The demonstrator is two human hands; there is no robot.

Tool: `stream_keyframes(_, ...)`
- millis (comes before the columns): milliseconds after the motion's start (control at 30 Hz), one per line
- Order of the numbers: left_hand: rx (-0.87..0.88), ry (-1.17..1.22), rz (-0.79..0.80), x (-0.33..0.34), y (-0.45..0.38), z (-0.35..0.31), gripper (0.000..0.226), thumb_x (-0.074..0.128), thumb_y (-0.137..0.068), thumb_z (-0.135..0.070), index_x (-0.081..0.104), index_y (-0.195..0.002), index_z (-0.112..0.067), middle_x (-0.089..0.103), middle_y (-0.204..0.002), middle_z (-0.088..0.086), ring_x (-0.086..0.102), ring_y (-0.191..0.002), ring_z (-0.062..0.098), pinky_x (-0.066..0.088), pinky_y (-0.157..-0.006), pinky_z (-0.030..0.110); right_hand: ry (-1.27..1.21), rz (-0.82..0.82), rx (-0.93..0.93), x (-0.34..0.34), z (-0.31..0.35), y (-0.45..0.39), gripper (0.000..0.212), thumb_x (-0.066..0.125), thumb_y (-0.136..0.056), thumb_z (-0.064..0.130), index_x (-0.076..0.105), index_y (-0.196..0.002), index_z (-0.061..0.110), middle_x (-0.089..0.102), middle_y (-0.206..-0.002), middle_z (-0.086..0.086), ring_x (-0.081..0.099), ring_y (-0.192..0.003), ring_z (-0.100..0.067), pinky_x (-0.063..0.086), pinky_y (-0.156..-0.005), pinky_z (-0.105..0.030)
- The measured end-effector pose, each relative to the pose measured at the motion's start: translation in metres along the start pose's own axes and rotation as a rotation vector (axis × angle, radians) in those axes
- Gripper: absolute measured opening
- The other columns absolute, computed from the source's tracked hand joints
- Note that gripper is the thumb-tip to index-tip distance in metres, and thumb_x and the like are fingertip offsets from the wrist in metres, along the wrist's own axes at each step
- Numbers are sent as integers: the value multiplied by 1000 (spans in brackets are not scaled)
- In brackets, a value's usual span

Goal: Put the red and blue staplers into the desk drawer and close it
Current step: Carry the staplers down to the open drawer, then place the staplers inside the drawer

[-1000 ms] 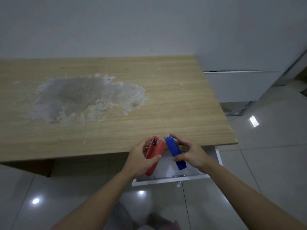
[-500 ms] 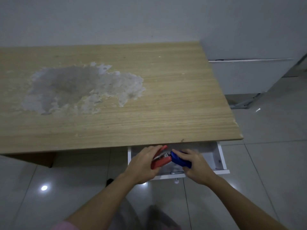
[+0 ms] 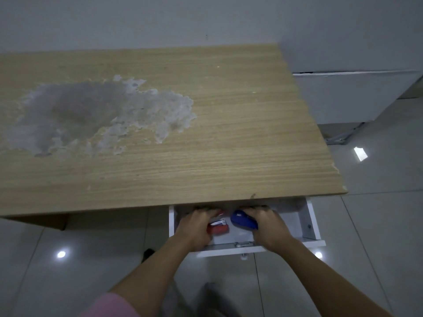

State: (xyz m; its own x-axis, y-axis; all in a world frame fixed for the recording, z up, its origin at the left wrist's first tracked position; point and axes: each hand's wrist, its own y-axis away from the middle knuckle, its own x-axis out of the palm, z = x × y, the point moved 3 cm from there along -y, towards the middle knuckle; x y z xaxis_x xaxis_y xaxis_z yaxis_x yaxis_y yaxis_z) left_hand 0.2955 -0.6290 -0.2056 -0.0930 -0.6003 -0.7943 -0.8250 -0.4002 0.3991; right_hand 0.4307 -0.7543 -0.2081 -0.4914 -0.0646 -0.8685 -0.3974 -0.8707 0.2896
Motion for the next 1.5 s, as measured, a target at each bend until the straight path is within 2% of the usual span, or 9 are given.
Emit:
stream_keyframes(300,68,175,-149,4,17,-2,53,60,-77,-25,46,-128,-22,57,-126,4,52,-114,20,44,-97,34,-111,-112,18,-6,3,8,44,68,-71,7,62,-114,13,66,-114,-11,58,-104,-26,47,-86,-31)
stream_keyframes(433,153,146,-323,11,48,-10,48,46,-80,-42,46,-125,-25,55,-126,-4,47,-116,10,37,-101,30,-244,-339,35,-9,8,29,36,69,-72,0,65,-108,4,68,-104,-15,61,-96,-26,43,-80,-22)
stream_keyframes(567,85,250,-529,26,82,-11,33,48,-79,-32,53,-111,-27,61,-115,-3,46,-114,5,37,-100,32,-368,-586,17,4,10,59,28,71,-69,-5,68,-95,3,71,-93,-15,65,-87,-22,49,-81,-19)
stream_keyframes(667,-51,375,-676,42,107,-13,34,48,-71,-26,54,-105,-27,55,-111,-9,39,-110,-5,32,-98,17,-397,-705,20,16,11,81,16,68,-73,1,69,-89,3,70,-85,-12,65,-82,-18,54,-76,-25)
stream_keyframes(867,-240,599,-532,67,121,-27,34,52,-73,-16,55,-107,-18,52,-106,-6,38,-100,-13,29,-82,7,-369,-822,79,30,14,99,5,62,-73,1,66,-70,2,65,-69,-12,56,-71,-17,46,-67,-19)
stream_keyframes(1100,-386,839,-430,69,105,-46,29,54,-81,-2,49,-100,-24,58,-108,0,55,-100,19,46,-87,33,-668,-810,353,31,34,96,12,66,-71,-8,65,-71,3,61,-67,-3,54,-58,-4,42,-58,-2)
stream_keyframes(1267,-373,822,-406,63,103,-44,27,53,-81,-1,52,-103,-17,58,-106,0,55,-76,11,47,-75,31,-1128,-809,919,45,34,90,15,53,-75,-4,66,-71,2,61,-63,-9,64,-66,-31,53,-65,-38)
stream_keyframes(1367,-362,735,-400,59,104,-39,25,52,-81,-2,54,-102,-16,61,-101,1,59,-75,21,51,-74,39,-1466,-581,1246,66,31,86,21,43,-82,-3,64,-85,-3,61,-68,-11,62,-66,-27,53,-67,-36)
stream_keyframes(1500,-306,667,-392,55,105,-36,26,52,-80,-3,56,-104,-14,60,-105,-1,61,-85,24,53,-81,41,-1956,-263,1079,65,48,79,26,37,-90,1,59,-101,0,58,-87,-13,57,-91,-27,43,-100,-40)
